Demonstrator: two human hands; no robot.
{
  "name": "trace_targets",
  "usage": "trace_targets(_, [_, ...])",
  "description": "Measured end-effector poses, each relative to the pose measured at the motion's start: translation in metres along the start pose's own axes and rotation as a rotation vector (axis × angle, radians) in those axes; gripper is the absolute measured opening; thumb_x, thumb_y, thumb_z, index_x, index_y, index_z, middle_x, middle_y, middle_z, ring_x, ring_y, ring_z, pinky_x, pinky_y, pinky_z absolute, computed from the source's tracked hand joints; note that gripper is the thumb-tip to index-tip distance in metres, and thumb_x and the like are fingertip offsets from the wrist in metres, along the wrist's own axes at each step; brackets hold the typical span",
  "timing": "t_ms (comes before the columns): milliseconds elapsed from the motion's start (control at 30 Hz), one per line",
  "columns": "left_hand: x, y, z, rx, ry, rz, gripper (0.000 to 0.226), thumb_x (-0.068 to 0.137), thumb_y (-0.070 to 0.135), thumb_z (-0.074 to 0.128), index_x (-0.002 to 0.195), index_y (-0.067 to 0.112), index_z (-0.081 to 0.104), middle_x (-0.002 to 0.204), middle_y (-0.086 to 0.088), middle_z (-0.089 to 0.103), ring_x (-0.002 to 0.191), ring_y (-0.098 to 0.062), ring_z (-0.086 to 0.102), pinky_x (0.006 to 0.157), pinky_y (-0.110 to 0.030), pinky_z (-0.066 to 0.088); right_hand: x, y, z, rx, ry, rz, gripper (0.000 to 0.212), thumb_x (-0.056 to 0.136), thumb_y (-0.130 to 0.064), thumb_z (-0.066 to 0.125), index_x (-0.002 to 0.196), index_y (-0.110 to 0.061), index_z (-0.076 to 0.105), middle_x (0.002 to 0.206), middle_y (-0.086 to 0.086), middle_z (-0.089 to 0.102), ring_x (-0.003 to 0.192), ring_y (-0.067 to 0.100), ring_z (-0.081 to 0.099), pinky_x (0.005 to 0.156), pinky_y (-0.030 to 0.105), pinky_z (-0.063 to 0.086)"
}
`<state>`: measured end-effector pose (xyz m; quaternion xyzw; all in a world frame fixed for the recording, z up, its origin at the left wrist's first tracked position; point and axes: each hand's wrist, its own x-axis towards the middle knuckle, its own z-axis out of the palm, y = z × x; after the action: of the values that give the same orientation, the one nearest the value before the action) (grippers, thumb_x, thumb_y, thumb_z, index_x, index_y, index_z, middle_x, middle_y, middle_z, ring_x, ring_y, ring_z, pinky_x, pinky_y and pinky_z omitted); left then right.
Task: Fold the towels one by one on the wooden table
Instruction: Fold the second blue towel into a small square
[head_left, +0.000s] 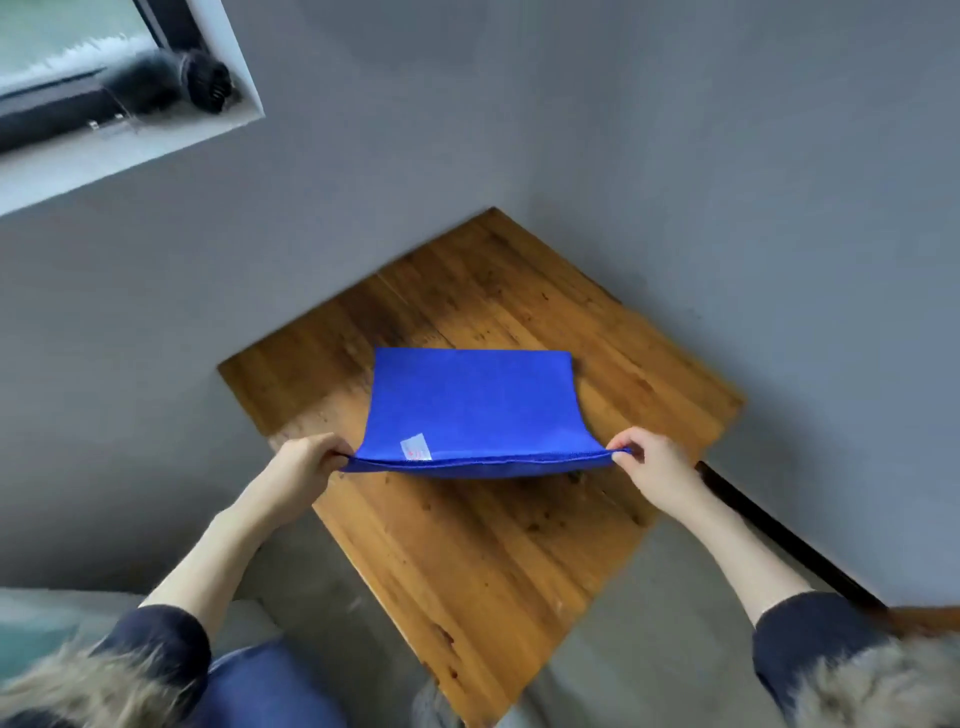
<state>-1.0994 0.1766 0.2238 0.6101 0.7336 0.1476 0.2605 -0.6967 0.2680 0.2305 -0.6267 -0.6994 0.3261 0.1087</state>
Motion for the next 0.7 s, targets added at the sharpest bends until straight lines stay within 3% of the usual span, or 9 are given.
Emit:
trace_targets(200, [-0.056, -0.033, 0.054, 0.066, -0.307, -0.065, 0.013, 0.085, 0.01, 0.06, 0.087, 0.017, 0.071, 0.077, 0.01, 0.063, 0.075, -0.01, 0.054, 0.065, -0.017, 0.034, -0.073, 0.035, 0.049, -0.003, -0.152, 0.208, 0.011, 0.088, -0.011, 0.057, 0.087, -0.02, 0.063, 0.084, -0.004, 0.059, 0.083, 0.015, 0.053, 0.07, 0.021, 0.035])
trace_targets(300, [-0.074, -0.039, 0.064, 0.068, -0.426, -0.081, 0.014, 0.084, 0.011, 0.062, 0.081, 0.022, 0.07, 0.072, 0.015, 0.062, 0.073, -0.007, 0.056, 0.061, -0.011, 0.034, -0.099, 0.045, 0.058, 0.005, -0.225, 0.279, 0.01, 0.086, -0.012, 0.059, 0.085, -0.019, 0.065, 0.082, -0.002, 0.062, 0.078, 0.014, 0.055, 0.065, 0.022, 0.037])
trace_targets(400, [-0.082, -0.04, 0.064, 0.034, -0.494, -0.117, 0.02, 0.084, 0.01, 0.062, 0.073, 0.026, 0.066, 0.066, 0.013, 0.062, 0.062, -0.002, 0.055, 0.061, -0.013, 0.041, -0.111, 0.049, 0.061, 0.002, -0.276, 0.334, 0.015, 0.085, -0.014, 0.058, 0.077, -0.026, 0.062, 0.077, -0.003, 0.063, 0.069, 0.009, 0.054, 0.058, 0.019, 0.039])
trace_targets(500, [-0.08, -0.034, 0.058, 0.011, -0.512, -0.108, 0.014, 0.085, 0.008, 0.06, 0.081, 0.018, 0.068, 0.063, 0.011, 0.059, 0.05, 0.003, 0.05, 0.057, -0.012, 0.04, -0.107, 0.048, 0.06, 0.009, -0.263, 0.339, 0.016, 0.084, -0.013, 0.057, 0.075, -0.027, 0.061, 0.073, -0.004, 0.062, 0.067, 0.009, 0.053, 0.056, 0.018, 0.038])
trace_targets(600, [-0.07, -0.026, 0.052, 0.003, -0.448, -0.087, 0.011, 0.087, 0.008, 0.06, 0.091, 0.009, 0.07, 0.065, 0.01, 0.058, 0.054, 0.003, 0.048, 0.059, -0.017, 0.038, -0.094, 0.044, 0.057, 0.063, -0.215, 0.334, 0.014, 0.084, -0.012, 0.056, 0.08, -0.023, 0.062, 0.075, -0.005, 0.06, 0.065, 0.006, 0.051, 0.054, 0.018, 0.036])
trace_targets(700, [-0.055, -0.017, 0.043, -0.063, -0.374, -0.097, 0.009, 0.088, 0.009, 0.061, 0.088, 0.011, 0.07, 0.074, 0.003, 0.064, 0.059, 0.002, 0.053, 0.062, -0.017, 0.041, -0.075, 0.043, 0.054, 0.172, -0.137, 0.312, 0.014, 0.084, -0.007, 0.056, 0.083, -0.018, 0.063, 0.074, -0.004, 0.058, 0.064, 0.006, 0.049, 0.054, 0.014, 0.036])
